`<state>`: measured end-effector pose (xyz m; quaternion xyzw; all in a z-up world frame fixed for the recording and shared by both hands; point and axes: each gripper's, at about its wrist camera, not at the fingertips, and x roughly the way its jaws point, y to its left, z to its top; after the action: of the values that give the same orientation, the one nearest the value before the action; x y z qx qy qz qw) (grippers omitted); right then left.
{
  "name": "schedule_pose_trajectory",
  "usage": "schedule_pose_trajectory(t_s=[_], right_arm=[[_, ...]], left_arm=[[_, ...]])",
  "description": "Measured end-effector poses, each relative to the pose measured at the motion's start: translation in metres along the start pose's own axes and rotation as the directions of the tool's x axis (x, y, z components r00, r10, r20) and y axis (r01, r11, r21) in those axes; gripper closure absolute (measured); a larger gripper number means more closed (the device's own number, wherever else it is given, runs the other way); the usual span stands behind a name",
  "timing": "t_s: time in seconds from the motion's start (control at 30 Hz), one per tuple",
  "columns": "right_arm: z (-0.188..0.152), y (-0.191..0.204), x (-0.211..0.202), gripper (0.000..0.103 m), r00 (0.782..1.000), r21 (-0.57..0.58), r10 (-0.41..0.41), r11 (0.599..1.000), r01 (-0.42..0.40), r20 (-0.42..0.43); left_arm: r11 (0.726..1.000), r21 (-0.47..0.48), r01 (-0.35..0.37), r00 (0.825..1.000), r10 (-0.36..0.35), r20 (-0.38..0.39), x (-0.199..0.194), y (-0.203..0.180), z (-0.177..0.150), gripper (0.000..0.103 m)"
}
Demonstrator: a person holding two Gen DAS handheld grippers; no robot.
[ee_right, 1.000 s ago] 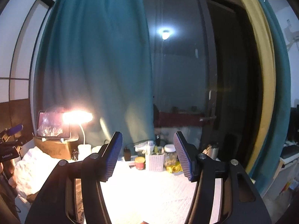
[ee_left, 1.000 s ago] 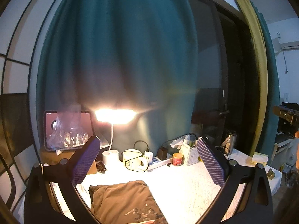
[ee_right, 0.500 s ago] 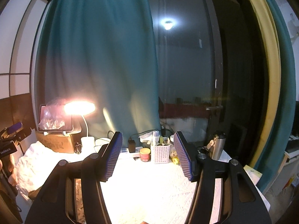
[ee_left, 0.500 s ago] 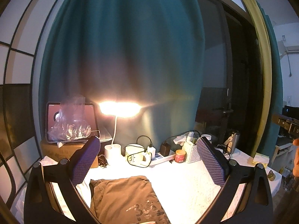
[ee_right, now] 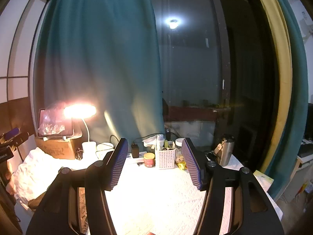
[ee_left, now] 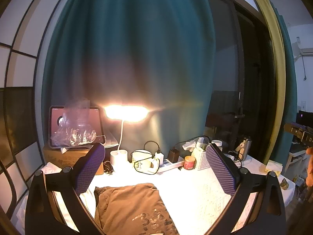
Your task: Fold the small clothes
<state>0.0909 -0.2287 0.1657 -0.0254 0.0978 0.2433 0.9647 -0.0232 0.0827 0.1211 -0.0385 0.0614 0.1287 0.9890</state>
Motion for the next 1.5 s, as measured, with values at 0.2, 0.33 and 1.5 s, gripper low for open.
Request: schedule_pose_trajectory(t_s=[0.2,0.33,1.5], right_arm=[[-0.0012,-0.0019,0.0014,0.043,1.0,0.0,-0.003,1.0,0.003,-0.002],[-0.0024,-0.0025,0.0021,0.043,1.0,-0.001,-0.004,1.0,0.004,-0.003],[-0.0074,-0.009,0.0,0.043,1.0,0.004,-0.007,1.0,0.007,-0.009]], left_arm=[[1.0,-0.002,0.0,1.0,0.0,0.0,-0.0001,0.0007,0.0001,0.001],[1.0,-0.009,-0.003,1.0,0.003,-0.001,-0.0004,0.001,-0.0002,0.001],[1.0,-0.004,0.001,1.0,-0.001,-0.008,-0.0004,-0.0059,-0.0013,0.001]])
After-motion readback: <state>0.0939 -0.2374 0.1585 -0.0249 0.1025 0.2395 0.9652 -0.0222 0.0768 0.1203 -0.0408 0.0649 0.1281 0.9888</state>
